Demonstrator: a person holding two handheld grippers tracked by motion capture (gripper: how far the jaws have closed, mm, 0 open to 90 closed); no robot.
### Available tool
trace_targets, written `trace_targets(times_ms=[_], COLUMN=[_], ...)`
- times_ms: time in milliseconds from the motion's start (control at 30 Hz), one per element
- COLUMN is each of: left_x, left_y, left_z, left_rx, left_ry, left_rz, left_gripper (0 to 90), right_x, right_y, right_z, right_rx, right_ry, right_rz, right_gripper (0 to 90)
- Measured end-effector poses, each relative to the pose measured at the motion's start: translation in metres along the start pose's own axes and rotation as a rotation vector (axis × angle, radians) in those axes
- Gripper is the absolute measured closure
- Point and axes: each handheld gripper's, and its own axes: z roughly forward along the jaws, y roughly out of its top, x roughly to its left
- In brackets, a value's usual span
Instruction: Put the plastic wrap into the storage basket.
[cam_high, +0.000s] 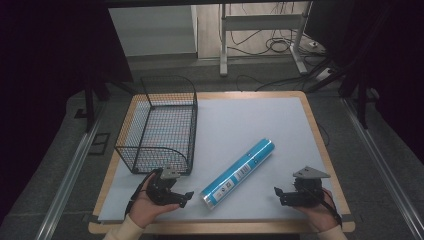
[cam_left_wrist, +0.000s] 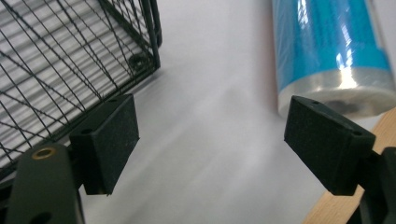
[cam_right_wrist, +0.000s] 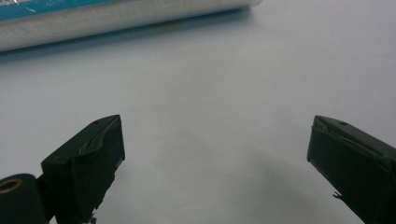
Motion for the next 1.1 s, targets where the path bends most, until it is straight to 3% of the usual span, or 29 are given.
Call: trace_targets(times_ms=[433, 1100], left_x=[-0.008, -0.027], left_y=[0.015, 0.042], left_z=[-0.012, -0.015], left_rx=[-0.022, -0.017], left_ry=[-0.007, -0.017], left_rz=[0.031, 0.077], left_gripper=[17.9, 17.8], right_x=[0.001, 0.003], right_y=[0.0, 0.001], right_z=[0.003, 0.0], right_rx=[0.007, -0.001], right_ry=[0.0, -0.017], right_rz=[0.013, 0.019], right_gripper=[3.4, 2.8])
